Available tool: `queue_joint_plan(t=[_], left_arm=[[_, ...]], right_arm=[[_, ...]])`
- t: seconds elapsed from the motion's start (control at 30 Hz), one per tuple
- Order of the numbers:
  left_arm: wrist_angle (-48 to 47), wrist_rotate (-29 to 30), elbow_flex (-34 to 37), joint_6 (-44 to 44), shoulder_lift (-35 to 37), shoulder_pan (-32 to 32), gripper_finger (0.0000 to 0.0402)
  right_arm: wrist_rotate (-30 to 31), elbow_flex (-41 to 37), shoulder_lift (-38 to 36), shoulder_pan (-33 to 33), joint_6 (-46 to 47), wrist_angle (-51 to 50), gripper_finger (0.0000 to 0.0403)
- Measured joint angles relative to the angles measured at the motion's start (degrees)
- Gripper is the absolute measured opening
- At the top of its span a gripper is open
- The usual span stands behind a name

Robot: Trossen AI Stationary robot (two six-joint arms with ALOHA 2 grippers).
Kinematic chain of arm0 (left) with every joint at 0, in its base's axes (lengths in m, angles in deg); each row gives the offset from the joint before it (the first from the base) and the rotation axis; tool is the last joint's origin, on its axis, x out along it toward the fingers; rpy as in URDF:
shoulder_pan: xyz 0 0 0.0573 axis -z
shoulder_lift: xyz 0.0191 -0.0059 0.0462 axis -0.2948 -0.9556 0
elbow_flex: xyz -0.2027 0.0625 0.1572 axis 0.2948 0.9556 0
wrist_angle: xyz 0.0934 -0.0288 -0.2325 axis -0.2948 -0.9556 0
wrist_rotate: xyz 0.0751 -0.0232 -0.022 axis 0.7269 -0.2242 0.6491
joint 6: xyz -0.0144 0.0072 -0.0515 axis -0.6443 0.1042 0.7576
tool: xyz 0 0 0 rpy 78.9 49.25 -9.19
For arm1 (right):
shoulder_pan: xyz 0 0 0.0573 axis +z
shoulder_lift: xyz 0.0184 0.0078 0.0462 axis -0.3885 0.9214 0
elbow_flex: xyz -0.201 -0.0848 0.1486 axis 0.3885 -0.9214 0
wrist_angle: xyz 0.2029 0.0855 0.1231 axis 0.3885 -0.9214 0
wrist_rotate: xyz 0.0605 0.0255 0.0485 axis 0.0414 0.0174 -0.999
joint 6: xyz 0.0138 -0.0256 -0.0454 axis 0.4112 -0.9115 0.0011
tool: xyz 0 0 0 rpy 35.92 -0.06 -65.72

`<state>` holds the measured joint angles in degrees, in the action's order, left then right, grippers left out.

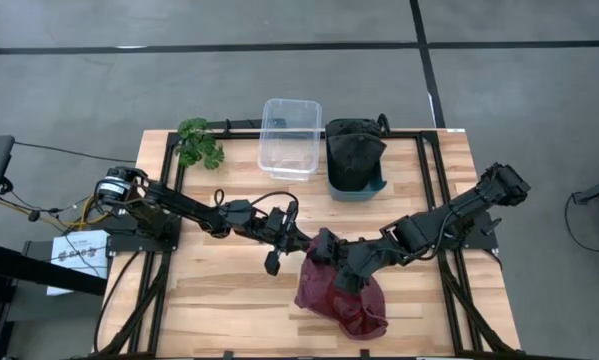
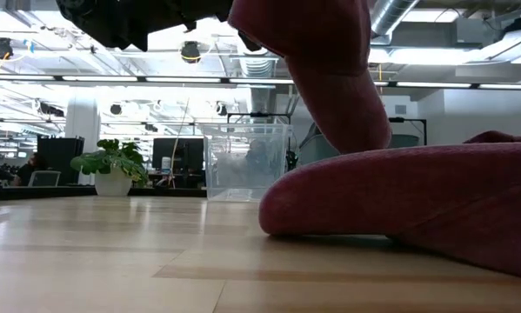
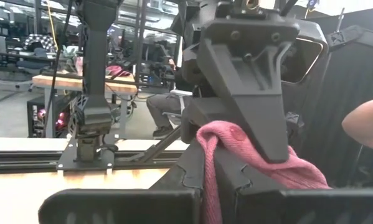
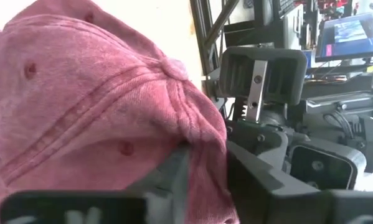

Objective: Pick & Place hat
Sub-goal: Put the left red cap into the transparent bin

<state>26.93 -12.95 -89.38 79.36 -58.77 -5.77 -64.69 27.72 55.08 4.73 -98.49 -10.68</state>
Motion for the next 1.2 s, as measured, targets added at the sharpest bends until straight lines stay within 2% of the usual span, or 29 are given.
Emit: queue_joint_plan(t=[0.1, 0.17, 0.33, 0.43, 0.63, 0.8, 0.9, 1.07, 1.2], left_arm=[[-0.02, -0.01, 0.00, 0.00, 0.02, 0.02, 0.0010], [-0.04, -0.04, 0.00, 0.00, 0.02, 0.02, 0.0010], [-0.01, -0.20, -0.01, -0.70, 0.02, 0.09, 0.0011], [0.76, 0.13, -0.03, -4.01, 0.31, 0.26, 0.0021], [2.45, 1.80, -0.07, -12.66, 0.35, 1.45, 0.0090], [2.34, 7.93, -0.07, -20.57, 0.35, 2.99, 0.0161], [2.18, 13.35, -0.09, -25.24, 0.37, 4.62, 0.0190], [2.14, 21.59, -0.09, -32.43, 0.37, 8.38, 0.0205], [2.01, 24.06, -0.09, -34.70, 0.37, 10.86, 0.0202]], right_arm=[[0.01, 0.00, 0.00, 0.10, 0.02, 0.00, 0.0029], [0.10, 0.00, 0.00, 0.42, 0.09, -0.22, 0.0010], [2.69, 0.00, 0.00, 2.11, 0.55, -0.38, 0.0003], [5.91, 0.00, -0.03, 3.09, 0.61, -0.41, 0.0003], [8.04, 0.00, -0.11, 4.65, 0.68, -0.98, 0.0002], [15.28, 0.00, -0.11, 5.05, 1.63, -2.29, 0.0001], [18.41, 1.63, -0.12, 4.60, 6.08, -8.38, 0.0001], [22.27, 3.99, -0.17, 3.50, 15.06, -14.92, 0.0001], [25.13, 6.27, -0.23, 3.20, 19.63, -18.16, 0.0000]])
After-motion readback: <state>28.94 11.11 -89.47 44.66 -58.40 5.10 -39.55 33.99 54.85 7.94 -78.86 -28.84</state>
